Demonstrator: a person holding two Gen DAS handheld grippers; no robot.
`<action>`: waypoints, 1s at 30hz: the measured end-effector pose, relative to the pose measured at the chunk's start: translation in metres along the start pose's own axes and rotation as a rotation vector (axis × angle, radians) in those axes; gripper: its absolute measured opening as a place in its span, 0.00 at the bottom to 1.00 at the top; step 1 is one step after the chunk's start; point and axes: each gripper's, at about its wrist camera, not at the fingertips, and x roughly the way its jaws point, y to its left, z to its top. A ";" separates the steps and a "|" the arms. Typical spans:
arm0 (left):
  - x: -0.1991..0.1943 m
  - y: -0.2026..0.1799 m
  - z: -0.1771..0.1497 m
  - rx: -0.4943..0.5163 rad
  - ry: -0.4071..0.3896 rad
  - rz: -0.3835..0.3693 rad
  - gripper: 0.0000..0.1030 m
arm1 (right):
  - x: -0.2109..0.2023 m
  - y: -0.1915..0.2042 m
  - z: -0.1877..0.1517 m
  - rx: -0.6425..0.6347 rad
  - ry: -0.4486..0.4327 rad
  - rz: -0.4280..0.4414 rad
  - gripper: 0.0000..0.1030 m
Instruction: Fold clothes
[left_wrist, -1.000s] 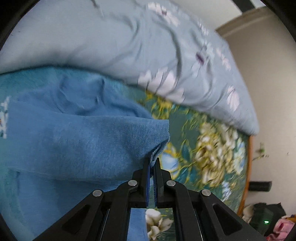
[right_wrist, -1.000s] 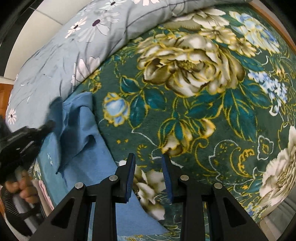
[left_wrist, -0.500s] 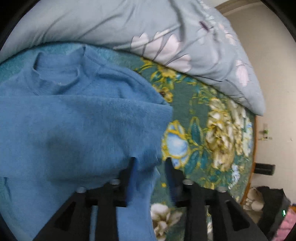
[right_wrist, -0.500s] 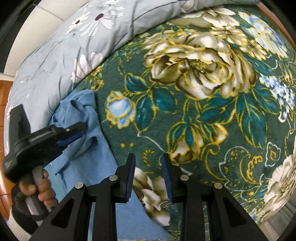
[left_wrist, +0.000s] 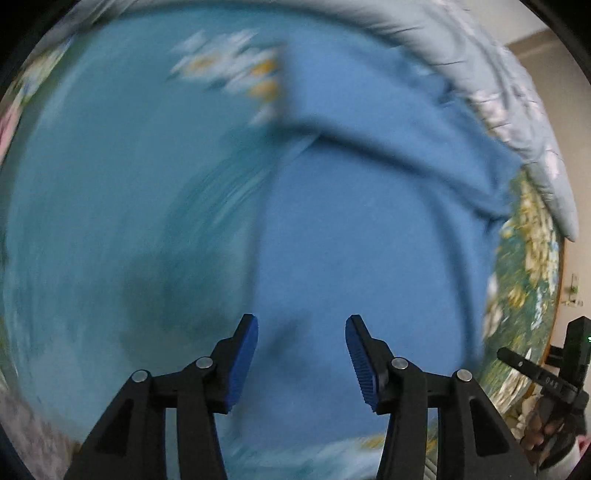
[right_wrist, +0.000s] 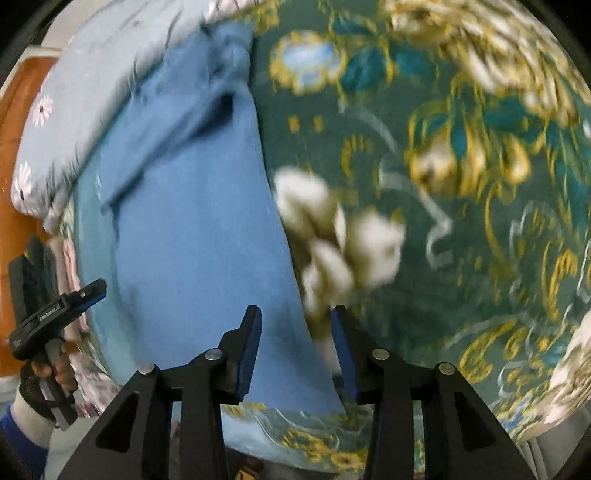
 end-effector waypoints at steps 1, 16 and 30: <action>0.005 0.010 -0.008 -0.015 0.017 -0.018 0.52 | 0.005 -0.003 -0.007 0.009 0.011 0.002 0.42; 0.044 0.046 -0.061 0.034 0.163 -0.234 0.41 | 0.045 -0.017 -0.065 0.066 0.054 0.020 0.34; 0.015 0.065 -0.067 -0.018 0.164 -0.278 0.05 | 0.026 -0.013 -0.085 0.107 0.058 0.134 0.04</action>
